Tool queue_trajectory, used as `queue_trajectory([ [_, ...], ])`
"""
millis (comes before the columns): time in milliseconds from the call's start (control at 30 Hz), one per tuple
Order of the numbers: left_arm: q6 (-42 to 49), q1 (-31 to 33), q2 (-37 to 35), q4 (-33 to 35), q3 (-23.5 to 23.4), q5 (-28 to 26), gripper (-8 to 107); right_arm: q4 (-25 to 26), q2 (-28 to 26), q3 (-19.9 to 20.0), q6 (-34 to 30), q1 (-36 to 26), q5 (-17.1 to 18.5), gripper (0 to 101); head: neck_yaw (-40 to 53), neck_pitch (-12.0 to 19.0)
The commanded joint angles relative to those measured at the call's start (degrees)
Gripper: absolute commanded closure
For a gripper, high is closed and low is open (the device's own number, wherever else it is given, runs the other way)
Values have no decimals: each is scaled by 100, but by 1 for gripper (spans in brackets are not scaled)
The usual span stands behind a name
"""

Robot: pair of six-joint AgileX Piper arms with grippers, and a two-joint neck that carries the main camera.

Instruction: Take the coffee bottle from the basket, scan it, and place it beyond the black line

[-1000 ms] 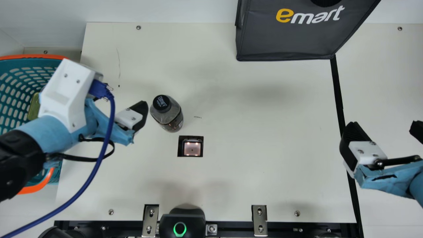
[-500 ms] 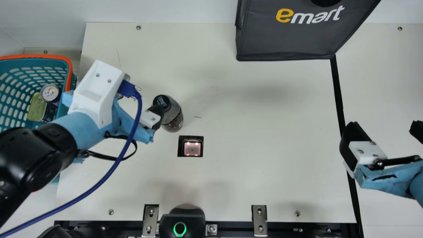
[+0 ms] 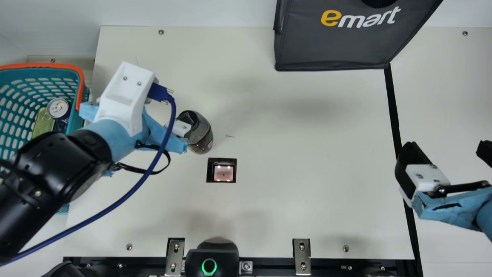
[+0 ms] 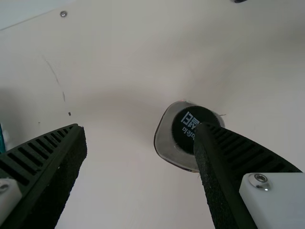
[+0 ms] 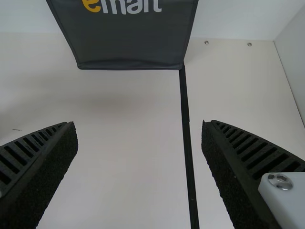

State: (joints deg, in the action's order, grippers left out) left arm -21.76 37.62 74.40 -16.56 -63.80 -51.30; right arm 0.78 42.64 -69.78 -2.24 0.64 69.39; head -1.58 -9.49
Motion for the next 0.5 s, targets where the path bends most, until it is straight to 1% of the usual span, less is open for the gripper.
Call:
queue_trajectory([
  [0,-144,62,71,-74,-60,-60,9,0,0,0,0,0,0,10,0,157],
  [467,-756,544,483,-437,-609,-454,9,0,0,0,0,0,0,10,0,157],
])
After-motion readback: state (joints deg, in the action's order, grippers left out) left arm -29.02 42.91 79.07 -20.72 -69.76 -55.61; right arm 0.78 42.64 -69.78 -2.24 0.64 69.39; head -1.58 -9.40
